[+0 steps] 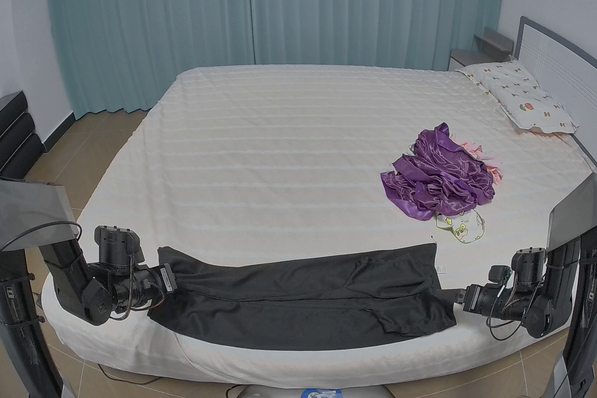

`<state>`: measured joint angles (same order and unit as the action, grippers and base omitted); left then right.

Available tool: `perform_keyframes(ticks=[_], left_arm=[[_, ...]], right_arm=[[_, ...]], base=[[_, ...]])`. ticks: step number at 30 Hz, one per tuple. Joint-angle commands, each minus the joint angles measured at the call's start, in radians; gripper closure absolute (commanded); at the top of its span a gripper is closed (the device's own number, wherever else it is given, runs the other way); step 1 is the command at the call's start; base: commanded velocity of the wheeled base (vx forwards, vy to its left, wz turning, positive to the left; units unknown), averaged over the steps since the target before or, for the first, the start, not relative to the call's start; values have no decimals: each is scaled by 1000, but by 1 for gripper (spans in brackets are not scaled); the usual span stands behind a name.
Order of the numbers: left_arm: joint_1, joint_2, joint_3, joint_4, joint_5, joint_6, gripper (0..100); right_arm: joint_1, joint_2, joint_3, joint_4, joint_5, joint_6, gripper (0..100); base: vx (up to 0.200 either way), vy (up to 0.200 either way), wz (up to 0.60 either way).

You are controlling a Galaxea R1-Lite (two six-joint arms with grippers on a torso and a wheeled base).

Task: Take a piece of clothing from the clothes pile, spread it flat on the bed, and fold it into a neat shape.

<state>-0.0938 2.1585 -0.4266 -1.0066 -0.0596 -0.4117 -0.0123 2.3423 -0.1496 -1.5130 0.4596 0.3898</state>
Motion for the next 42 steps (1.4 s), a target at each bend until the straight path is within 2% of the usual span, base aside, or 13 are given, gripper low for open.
perform_keyframes(ticks=[1,3,4,21,22,29,35,42], left_arm=[[2,46,-1,-4,1,2,100],[2,57,-1,-6,1,5,100],[2,57,-1,-6,1,5,0],[-7,70,6,-46,1,13,0],[-7,72,6,-43,1,16,100],[-9,66,28,-44,17,45,100],[-21,60,34,-47,126,113,100],[-72,15,28,-37,135,106,100]], right_arm=[[0,3,1,0,1,0,0],[0,5,2,0,1,0,0],[0,5,2,0,1,0,0],[0,2,5,-1,1,0,0],[0,2,7,0,1,0,0],[0,2,5,0,1,0,0],[0,2,7,-1,1,-2,0],[0,-1,5,-1,1,-2,0]], base=[[0,0,0],[0,0,0],[0,0,0],[0,0,0],[0,0,0],[0,0,0],[0,0,0],[0,0,0]])
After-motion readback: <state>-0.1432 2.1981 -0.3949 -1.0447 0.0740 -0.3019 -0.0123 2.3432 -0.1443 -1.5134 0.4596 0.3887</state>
